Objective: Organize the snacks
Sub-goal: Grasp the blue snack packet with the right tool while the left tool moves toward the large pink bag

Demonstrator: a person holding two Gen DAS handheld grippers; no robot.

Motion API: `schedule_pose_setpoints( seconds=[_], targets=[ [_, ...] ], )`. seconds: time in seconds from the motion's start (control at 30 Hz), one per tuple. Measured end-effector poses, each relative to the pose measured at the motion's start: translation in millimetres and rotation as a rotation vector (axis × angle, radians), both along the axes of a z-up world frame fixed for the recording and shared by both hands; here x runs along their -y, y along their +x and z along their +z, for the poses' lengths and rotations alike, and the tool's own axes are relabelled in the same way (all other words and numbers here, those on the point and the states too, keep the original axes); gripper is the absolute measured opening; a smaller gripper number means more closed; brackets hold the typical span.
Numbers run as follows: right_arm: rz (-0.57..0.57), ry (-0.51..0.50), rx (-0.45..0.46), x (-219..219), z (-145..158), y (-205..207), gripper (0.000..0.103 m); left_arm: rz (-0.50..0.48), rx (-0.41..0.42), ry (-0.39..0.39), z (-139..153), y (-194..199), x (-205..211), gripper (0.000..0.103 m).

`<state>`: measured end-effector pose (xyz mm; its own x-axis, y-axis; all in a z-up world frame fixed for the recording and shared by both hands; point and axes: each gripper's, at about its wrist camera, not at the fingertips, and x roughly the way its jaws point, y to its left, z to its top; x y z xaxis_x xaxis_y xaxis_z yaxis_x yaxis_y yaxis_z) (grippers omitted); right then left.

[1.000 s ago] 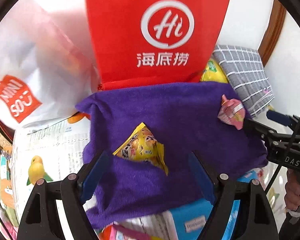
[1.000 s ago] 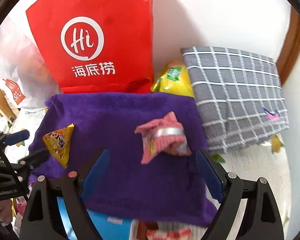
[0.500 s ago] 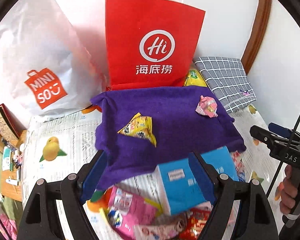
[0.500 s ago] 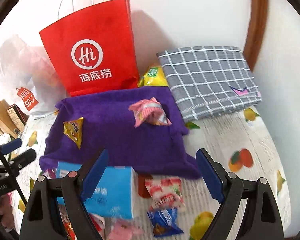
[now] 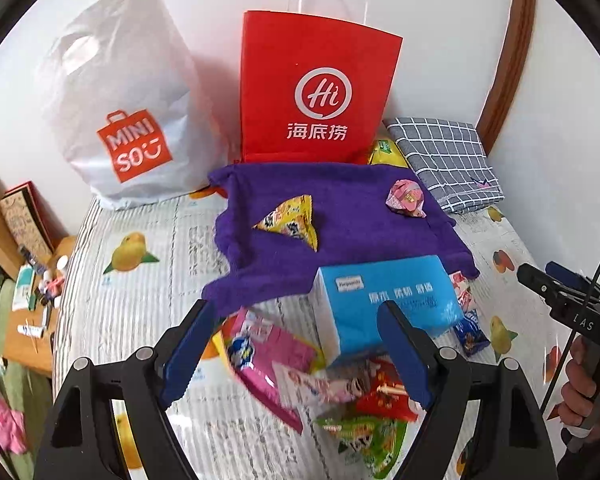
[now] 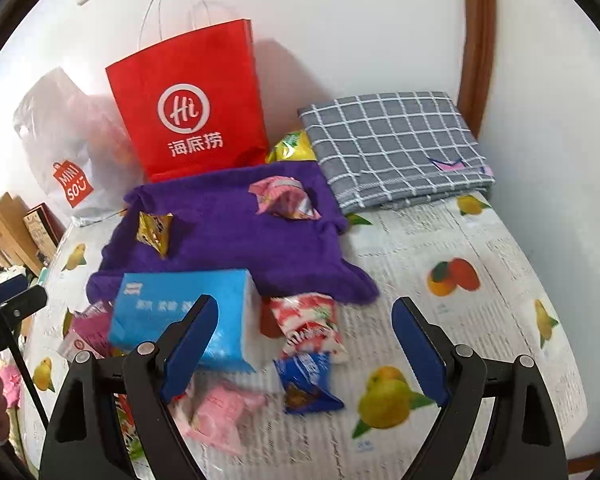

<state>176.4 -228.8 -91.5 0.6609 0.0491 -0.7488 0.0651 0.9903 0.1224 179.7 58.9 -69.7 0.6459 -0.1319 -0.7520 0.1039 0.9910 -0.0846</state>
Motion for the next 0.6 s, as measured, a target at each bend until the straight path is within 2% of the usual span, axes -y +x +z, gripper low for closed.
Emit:
schedule_pose_setpoints(
  seconds=[0.1,0.23,0.43,0.6],
  targets=[
    [-0.015,0.029,0.003,12,-7,-9,0.087,0.032,0.010,0.041,-3,-8,0,0.082],
    [-0.017,0.037,-0.027,25,-25,-11,0.083,0.054,-0.002,0.036,-10,-14,-3,0.082],
    [0.061,0.042,-0.080,20,-62,-5,0.072,0.087,-0.052,-0.012,-31,-17,-9,0.082],
    [0.131,0.037,-0.130,6,-96,0,0.072,0.098,-0.081,-0.001,-48,-19,-15,0.082]
  ],
)
